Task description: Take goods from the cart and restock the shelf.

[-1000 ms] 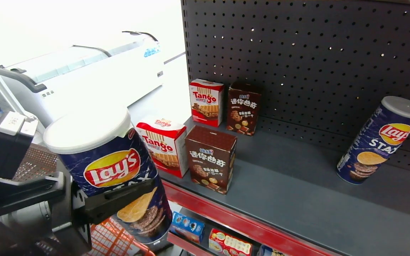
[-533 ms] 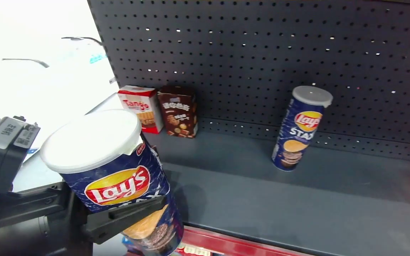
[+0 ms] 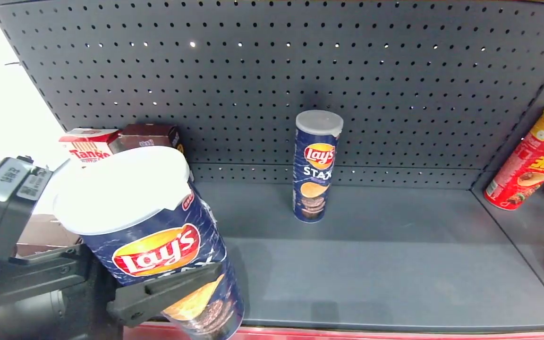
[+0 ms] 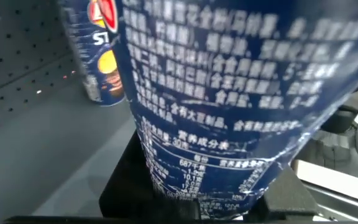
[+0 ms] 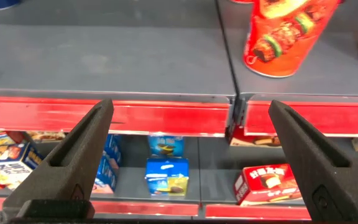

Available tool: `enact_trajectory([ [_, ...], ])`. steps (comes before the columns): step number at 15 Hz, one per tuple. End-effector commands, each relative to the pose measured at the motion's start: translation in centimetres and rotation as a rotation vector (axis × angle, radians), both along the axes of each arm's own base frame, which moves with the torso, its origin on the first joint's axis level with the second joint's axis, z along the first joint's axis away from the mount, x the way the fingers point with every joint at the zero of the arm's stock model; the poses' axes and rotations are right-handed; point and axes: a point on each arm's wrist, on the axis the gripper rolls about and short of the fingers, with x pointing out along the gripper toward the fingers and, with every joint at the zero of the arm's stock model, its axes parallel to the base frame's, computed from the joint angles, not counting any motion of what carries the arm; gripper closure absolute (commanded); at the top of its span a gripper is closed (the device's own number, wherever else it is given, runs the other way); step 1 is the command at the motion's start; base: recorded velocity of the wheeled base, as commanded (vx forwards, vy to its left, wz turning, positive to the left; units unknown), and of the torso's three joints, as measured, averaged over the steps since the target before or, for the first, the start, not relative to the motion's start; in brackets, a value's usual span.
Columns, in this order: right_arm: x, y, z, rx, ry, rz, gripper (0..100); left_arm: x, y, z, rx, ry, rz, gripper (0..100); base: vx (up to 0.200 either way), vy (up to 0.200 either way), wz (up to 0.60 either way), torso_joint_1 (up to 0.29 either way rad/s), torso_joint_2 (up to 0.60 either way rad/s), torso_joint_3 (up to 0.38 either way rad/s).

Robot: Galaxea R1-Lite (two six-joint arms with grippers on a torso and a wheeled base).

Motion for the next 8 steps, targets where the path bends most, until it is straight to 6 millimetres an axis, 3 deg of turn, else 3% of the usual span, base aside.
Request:
enact_trajectory([
  [1,0.0,0.0,0.0,0.0,-0.001,0.0,0,-0.01,0.03,-0.16,0.003,0.004,0.002,100,0.0,0.0,-0.6,0.007,0.0,-0.002],
  [8,0.0,0.0,0.0,0.0,-0.001,0.0,0,-0.04,0.13,-0.15,0.002,0.004,0.003,100,0.0,0.0,0.0,0.0,0.0,0.0],
])
